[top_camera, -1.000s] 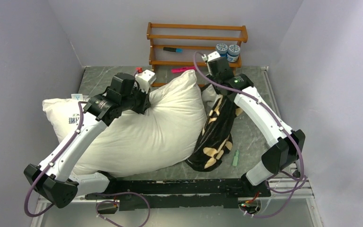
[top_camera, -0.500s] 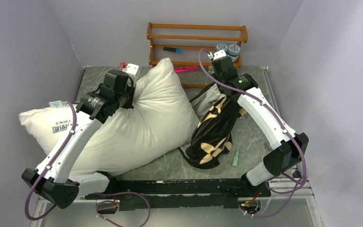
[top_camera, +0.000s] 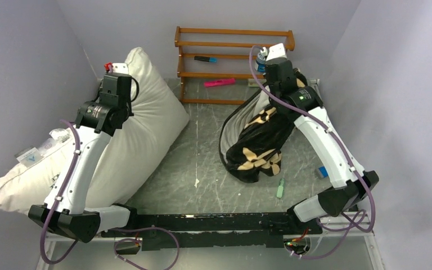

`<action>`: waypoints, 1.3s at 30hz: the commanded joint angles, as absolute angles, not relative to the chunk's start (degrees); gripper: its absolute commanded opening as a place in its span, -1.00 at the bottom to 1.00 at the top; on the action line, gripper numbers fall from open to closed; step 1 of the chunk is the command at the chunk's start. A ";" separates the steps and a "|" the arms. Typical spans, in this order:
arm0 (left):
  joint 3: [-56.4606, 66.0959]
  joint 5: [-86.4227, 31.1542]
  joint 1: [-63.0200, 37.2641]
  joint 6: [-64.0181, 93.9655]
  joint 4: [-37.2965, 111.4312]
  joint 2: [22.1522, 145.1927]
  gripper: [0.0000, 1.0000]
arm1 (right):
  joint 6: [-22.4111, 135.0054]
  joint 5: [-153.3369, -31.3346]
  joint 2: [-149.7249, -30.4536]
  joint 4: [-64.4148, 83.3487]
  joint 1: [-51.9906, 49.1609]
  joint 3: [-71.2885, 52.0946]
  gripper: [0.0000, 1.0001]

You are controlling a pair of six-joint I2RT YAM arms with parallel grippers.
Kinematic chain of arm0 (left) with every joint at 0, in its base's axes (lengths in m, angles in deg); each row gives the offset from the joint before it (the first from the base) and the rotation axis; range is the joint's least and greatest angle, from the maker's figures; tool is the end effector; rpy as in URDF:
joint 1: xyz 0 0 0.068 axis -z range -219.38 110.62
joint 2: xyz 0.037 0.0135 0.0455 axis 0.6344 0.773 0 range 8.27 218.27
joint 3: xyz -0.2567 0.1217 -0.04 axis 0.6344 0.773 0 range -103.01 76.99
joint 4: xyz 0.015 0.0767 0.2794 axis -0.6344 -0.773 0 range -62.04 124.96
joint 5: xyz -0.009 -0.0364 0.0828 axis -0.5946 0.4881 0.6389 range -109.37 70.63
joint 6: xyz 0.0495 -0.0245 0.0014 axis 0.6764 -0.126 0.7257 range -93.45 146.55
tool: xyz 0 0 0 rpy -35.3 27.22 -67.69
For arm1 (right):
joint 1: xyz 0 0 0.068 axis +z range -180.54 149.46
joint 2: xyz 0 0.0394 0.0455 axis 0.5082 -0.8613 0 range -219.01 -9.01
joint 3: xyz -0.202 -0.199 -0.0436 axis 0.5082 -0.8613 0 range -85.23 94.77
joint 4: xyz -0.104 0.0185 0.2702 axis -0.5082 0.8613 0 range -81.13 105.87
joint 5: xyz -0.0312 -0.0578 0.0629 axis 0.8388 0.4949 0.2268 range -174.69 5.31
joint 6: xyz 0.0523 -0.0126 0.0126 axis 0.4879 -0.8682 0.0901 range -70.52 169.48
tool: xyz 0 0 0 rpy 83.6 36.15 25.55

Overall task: Remove the pillowcase from the pillow
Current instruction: Remove the pillow from the pillowcase, then place the pillowcase at the center of the board.

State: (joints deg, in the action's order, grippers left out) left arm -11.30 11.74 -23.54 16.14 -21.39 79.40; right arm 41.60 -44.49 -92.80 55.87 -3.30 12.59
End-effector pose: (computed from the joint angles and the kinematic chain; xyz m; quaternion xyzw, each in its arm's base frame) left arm 0.2532 -0.0516 0.4486 -0.0738 0.8747 0.1421 0.4574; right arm 0.3034 0.1290 0.4594 -0.0926 0.8362 -0.2223 0.4927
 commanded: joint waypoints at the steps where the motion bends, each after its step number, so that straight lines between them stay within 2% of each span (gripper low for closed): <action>1: -17.56 20.56 -25.14 14.83 -19.13 78.15 -0.90 | 37.12 -39.40 -88.49 49.92 -3.47 18.08 -1.00; 5: -16.70 22.14 -27.13 15.37 -16.02 78.18 -0.90 | 36.12 -43.47 -86.60 49.47 -1.41 17.15 -1.00; 10: -10.41 17.39 -31.07 13.24 -9.21 78.92 -0.90 | 40.83 -50.50 -86.70 51.54 2.32 10.23 -1.00; 18: -5.34 16.28 -39.21 9.73 0.43 85.96 -0.90 | 51.41 -56.92 -88.80 50.80 15.34 -3.27 -1.00; 24: -6.00 9.21 -39.29 11.40 1.90 90.42 -0.47 | 57.90 -66.33 -90.55 48.84 19.09 -13.04 -1.00; 29: -3.38 1.93 -39.29 12.33 2.40 88.66 0.00 | 60.62 -74.17 -91.29 44.14 20.23 -20.69 -1.00; 32: -1.98 -0.81 -38.89 13.09 1.83 87.09 0.38 | 60.73 -77.53 -92.72 43.41 20.78 -21.84 -0.97; 35: -1.77 -0.84 -37.18 14.00 0.73 85.62 0.67 | 60.35 -78.91 -92.52 43.43 20.94 -21.71 -0.73; 39: -2.42 0.05 -34.85 15.08 -0.95 83.01 0.89 | 59.10 -75.63 -88.63 42.40 20.72 -20.52 -0.26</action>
